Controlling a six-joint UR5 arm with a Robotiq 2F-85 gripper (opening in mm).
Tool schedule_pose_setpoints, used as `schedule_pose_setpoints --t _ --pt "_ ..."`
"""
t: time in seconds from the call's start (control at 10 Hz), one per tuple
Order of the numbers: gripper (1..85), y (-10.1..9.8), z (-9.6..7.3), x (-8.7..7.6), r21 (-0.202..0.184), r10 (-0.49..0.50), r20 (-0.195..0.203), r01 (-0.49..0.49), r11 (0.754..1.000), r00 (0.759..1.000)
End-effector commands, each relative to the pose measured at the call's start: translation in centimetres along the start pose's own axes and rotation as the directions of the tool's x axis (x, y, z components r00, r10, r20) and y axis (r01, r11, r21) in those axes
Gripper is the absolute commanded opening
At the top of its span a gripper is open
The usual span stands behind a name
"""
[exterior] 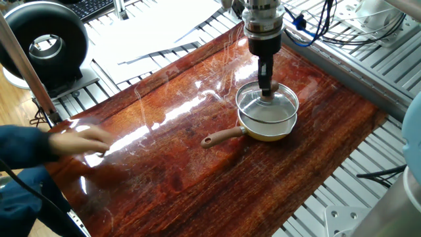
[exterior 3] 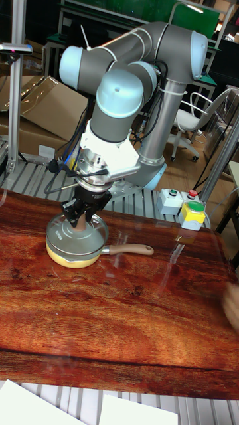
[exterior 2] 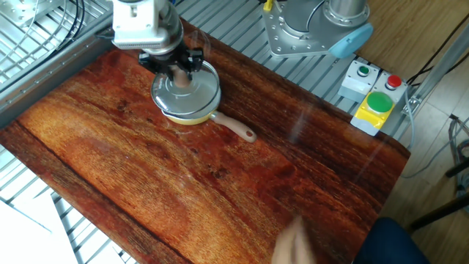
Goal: Cover the pot with the lid
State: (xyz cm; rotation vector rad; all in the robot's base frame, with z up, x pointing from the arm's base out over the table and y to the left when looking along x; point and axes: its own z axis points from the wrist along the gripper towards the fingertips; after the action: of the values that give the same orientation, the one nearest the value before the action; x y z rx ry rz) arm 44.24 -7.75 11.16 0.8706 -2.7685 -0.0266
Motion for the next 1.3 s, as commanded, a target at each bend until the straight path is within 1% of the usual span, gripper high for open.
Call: schedule_pose_setpoints --t 0.0,0.2,0.6,1.2 --pt "1.3 0.14 1.51 -0.45 -0.002 0.106 0.018 -0.106 0.994 0.994" --pt "1.3 -0.07 1.86 -0.27 -0.001 0.114 0.017 -0.114 0.993 0.993" --pt "1.3 0.47 1.78 0.38 -0.007 0.134 0.003 -0.134 0.991 0.991" --pt "1.3 0.40 2.22 -0.02 0.000 0.137 0.010 -0.137 0.991 0.991"
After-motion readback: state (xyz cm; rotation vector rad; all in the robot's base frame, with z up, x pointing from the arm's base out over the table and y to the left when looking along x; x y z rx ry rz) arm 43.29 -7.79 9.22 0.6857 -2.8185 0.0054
